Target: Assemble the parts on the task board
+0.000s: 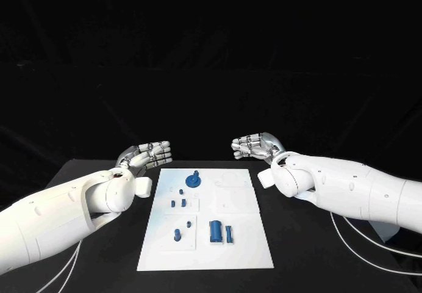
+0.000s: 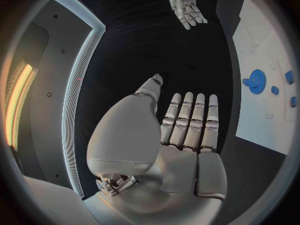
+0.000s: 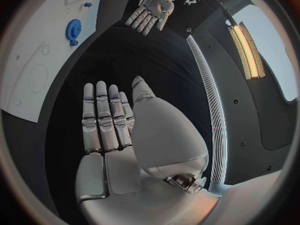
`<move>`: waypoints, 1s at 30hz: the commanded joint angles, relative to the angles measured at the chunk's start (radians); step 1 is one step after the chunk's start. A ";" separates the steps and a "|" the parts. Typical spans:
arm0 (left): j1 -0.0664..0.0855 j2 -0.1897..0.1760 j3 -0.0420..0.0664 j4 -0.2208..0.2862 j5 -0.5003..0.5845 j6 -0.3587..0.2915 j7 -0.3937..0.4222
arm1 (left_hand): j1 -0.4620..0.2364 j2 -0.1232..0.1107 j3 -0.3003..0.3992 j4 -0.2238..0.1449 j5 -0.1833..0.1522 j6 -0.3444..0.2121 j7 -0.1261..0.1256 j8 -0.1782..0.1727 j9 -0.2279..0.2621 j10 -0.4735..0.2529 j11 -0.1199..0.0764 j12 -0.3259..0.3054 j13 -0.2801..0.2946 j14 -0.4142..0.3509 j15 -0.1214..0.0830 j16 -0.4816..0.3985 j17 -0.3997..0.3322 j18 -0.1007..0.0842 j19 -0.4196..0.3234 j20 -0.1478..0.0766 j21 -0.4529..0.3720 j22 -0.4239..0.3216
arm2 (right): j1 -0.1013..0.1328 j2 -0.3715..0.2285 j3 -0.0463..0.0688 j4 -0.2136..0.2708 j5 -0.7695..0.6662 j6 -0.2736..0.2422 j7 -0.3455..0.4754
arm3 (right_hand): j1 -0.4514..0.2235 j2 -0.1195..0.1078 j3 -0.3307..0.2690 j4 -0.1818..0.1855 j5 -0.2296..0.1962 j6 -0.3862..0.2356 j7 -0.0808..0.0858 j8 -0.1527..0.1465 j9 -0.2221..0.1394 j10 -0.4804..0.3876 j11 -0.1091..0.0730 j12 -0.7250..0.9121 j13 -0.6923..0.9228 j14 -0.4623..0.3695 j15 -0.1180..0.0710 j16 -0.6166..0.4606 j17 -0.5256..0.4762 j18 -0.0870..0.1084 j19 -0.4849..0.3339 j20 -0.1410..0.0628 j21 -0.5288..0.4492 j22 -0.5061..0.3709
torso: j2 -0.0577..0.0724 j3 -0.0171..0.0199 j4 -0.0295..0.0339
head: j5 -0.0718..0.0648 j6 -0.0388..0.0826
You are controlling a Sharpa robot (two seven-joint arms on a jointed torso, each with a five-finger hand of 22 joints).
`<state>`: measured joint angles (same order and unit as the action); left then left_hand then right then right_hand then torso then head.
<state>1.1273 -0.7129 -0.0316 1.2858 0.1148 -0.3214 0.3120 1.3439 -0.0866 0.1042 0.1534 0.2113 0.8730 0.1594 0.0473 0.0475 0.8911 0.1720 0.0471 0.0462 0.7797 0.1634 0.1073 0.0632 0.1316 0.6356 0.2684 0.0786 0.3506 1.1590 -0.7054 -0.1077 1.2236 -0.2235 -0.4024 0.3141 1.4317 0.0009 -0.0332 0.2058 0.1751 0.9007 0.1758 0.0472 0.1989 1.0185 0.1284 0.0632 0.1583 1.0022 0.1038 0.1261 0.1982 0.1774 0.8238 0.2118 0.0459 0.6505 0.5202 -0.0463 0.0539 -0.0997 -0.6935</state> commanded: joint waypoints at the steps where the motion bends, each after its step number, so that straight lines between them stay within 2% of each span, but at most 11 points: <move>1: -0.002 -0.004 0.001 0.012 -0.005 -0.013 0.005 | -0.428 0.087 -0.034 -0.049 -0.067 -0.278 -0.051 -0.047 -0.047 -0.284 -0.055 -0.047 -0.046 -0.248 -0.052 -0.035 -0.063 -0.040 -0.202 -0.085 -0.079 -0.112 | -0.006 -0.004 0.003 0.017 -0.001 -0.017 0.004 | -0.456 -0.001 0.033 -0.065 -0.056 -0.287 -0.056 -0.047 -0.064 -0.324 -0.041 -0.063 -0.051 -0.319 -0.033 -0.041 -0.064 -0.053 -0.262 -0.068 -0.046 -0.208 | 0.004 0.0026 -0.0048 | 0.007 0.006; 2: -0.005 -0.006 0.002 0.020 -0.009 -0.027 0.012 | -0.474 0.087 -0.104 -0.053 -0.075 -0.308 -0.057 -0.047 -0.047 -0.314 -0.061 -0.047 -0.046 -0.275 -0.057 -0.107 -0.063 -0.040 -0.224 -0.094 -0.079 -0.124 | -0.010 -0.007 0.008 0.030 0.008 -0.031 0.012 | -0.506 -0.001 0.033 -0.073 -0.062 -0.318 -0.062 -0.047 -0.071 -0.359 -0.045 -0.063 -0.057 -0.354 -0.104 -0.045 -0.071 -0.059 -0.291 -0.075 -0.046 -0.230 | 0.005 0.0059 -0.0085 | 0.014 0.012; 11: -0.038 -0.034 0.015 0.140 -0.057 -0.218 0.101 | -0.748 0.087 -0.104 -0.153 -0.118 -0.486 -0.089 -0.047 -0.047 -0.496 -0.096 -0.047 -0.046 -0.434 -0.091 -0.107 -0.063 -0.061 -0.354 -0.149 -0.079 -0.195 | -0.065 -0.044 0.063 0.206 0.128 -0.219 0.120 | -0.797 -0.001 0.033 -0.115 -0.098 -0.502 -0.098 -0.047 -0.111 -0.567 -0.128 -0.063 -0.158 -0.558 -0.104 -0.126 -0.111 -0.091 -0.459 -0.118 -0.046 -0.363 | 0.021 0.0399 -0.0467 | 0.086 0.081; 13: -0.047 -0.042 0.019 0.175 -0.071 -0.275 0.127 | -0.785 0.087 -0.104 -0.153 -0.124 -0.511 -0.159 -0.047 -0.047 -0.521 -0.101 -0.047 -0.046 -0.456 -0.163 -0.107 -0.063 -0.061 -0.372 -0.157 -0.079 -0.205 | -0.078 -0.054 0.077 0.248 0.157 -0.263 0.146 | -0.839 -0.001 0.033 -0.121 -0.103 -0.528 -0.103 -0.047 -0.117 -0.597 -0.128 -0.063 -0.158 -0.587 -0.104 -0.126 -0.117 -0.092 -0.483 -0.124 -0.046 -0.382 | 0.023 0.0439 -0.0511 | 0.095 0.089; 14: -0.052 -0.046 0.021 0.191 -0.077 -0.300 0.139 | -0.810 0.087 -0.104 -0.153 -0.127 -0.527 -0.159 -0.047 -0.047 -0.537 -0.172 -0.047 -0.046 -0.470 -0.163 -0.107 -0.063 -0.132 -0.383 -0.162 -0.079 -0.211 | -0.084 -0.057 0.082 0.267 0.169 -0.283 0.157 | -0.862 -0.001 0.033 -0.124 -0.175 -0.543 -0.176 -0.047 -0.120 -0.613 -0.128 -0.063 -0.158 -0.604 -0.104 -0.126 -0.120 -0.091 -0.497 -0.128 -0.046 -0.392 | 0.023 0.0451 -0.0526 | 0.097 0.091; 18: -0.067 -0.058 0.027 0.246 -0.100 -0.388 0.180 | -0.894 0.087 -0.104 -0.153 -0.141 -0.581 -0.159 -0.047 -0.047 -0.593 -0.172 -0.047 -0.046 -0.519 -0.163 -0.107 -0.063 -0.132 -0.423 -0.178 -0.079 -0.233 | -0.102 -0.070 0.101 0.325 0.209 -0.345 0.193 | -0.953 -0.001 0.033 -0.135 -0.175 -0.600 -0.176 -0.047 -0.199 -0.679 -0.128 -0.063 -0.158 -0.667 -0.104 -0.126 -0.198 -0.103 -0.549 -0.141 -0.046 -0.434 | 0.024 0.0463 -0.0539 | 0.100 0.093; 19: -0.069 -0.060 0.028 0.255 -0.103 -0.403 0.187 | -0.912 0.087 -0.104 -0.153 -0.211 -0.593 -0.159 -0.047 -0.047 -0.605 -0.172 -0.047 -0.046 -0.529 -0.163 -0.107 -0.063 -0.132 -0.432 -0.182 -0.079 -0.238 | -0.105 -0.072 0.103 0.333 0.214 -0.353 0.198 | -0.972 -0.001 0.033 -0.206 -0.175 -0.612 -0.176 -0.047 -0.199 -0.692 -0.128 -0.063 -0.158 -0.681 -0.104 -0.126 -0.198 -0.102 -0.559 -0.212 -0.046 -0.442 | 0.024 0.0463 -0.0539 | 0.100 0.093; 21: -0.074 -0.064 0.030 0.273 -0.110 -0.430 0.199 | -0.951 0.087 -0.104 -0.153 -0.211 -0.618 -0.159 -0.047 -0.047 -0.631 -0.172 -0.047 -0.046 -0.552 -0.163 -0.107 -0.063 -0.132 -0.450 -0.190 -0.079 -0.248 | -0.108 -0.074 0.107 0.345 0.222 -0.366 0.205 | -1.013 -0.001 0.033 -0.206 -0.175 -0.638 -0.176 -0.047 -0.199 -0.721 -0.128 -0.063 -0.158 -0.710 -0.104 -0.126 -0.198 -0.177 -0.582 -0.212 -0.046 -0.461 | 0.024 0.0463 -0.0539 | 0.100 0.093; 23: -0.076 -0.066 0.031 0.279 -0.113 -0.441 0.204 | -0.977 0.087 -0.104 -0.153 -0.211 -0.635 -0.159 -0.047 -0.047 -0.648 -0.172 -0.047 -0.046 -0.567 -0.163 -0.107 -0.063 -0.132 -0.462 -0.195 -0.079 -0.255 | -0.109 -0.075 0.108 0.346 0.224 -0.368 0.206 | -1.041 -0.001 0.033 -0.206 -0.175 -0.655 -0.176 -0.047 -0.199 -0.740 -0.128 -0.063 -0.158 -0.729 -0.104 -0.126 -0.198 -0.177 -0.598 -0.212 -0.046 -0.474 | 0.024 0.0463 -0.0539 | 0.100 0.093; 24: -0.077 -0.067 0.031 0.282 -0.114 -0.445 0.206 | -0.993 0.087 -0.104 -0.153 -0.211 -0.645 -0.159 -0.047 -0.047 -0.658 -0.172 -0.047 -0.046 -0.576 -0.163 -0.107 -0.063 -0.132 -0.469 -0.268 -0.079 -0.259 | -0.109 -0.075 0.108 0.346 0.224 -0.368 0.206 | -1.057 -0.001 0.033 -0.206 -0.175 -0.665 -0.176 -0.047 -0.199 -0.752 -0.128 -0.063 -0.158 -0.740 -0.104 -0.126 -0.198 -0.177 -0.607 -0.212 -0.046 -0.481 | 0.024 0.0463 -0.0539 | 0.100 0.093; 30: -0.077 -0.067 0.032 0.284 -0.115 -0.449 0.208 | -1.072 0.087 -0.104 -0.153 -0.211 -0.696 -0.159 -0.047 -0.047 -0.711 -0.172 -0.047 -0.046 -0.622 -0.163 -0.107 -0.063 -0.132 -0.507 -0.268 -0.079 -0.280 | -0.109 -0.075 0.108 0.346 0.224 -0.368 0.206 | -1.138 -0.001 0.033 -0.206 -0.175 -0.716 -0.176 -0.047 -0.199 -0.810 -0.128 -0.063 -0.158 -0.797 -0.104 -0.126 -0.198 -0.177 -0.655 -0.212 -0.046 -0.518 | 0.024 0.0463 -0.0539 | 0.100 0.093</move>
<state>1.0505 -0.7809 -0.0013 1.5666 0.0237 -0.7305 0.4799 0.3720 -0.0002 -0.0009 0.0092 0.0168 0.2417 0.0047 0.0068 0.0011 0.2466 0.0070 0.0058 0.0011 0.2157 0.0044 0.0072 0.0014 0.0147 0.1761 0.0367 0.0061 0.0966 1.0504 -0.7801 -0.0006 1.5680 -0.0144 -0.7481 0.4874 0.3965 0.0000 -0.0010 0.0166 0.0090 0.2490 0.0071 0.0071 0.0114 0.2815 0.0018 0.0072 0.0045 0.2769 0.0011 0.0064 0.0108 0.0353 0.2292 0.0144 0.0049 0.1792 0.5441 -0.0002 0.0002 -0.0001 -0.6000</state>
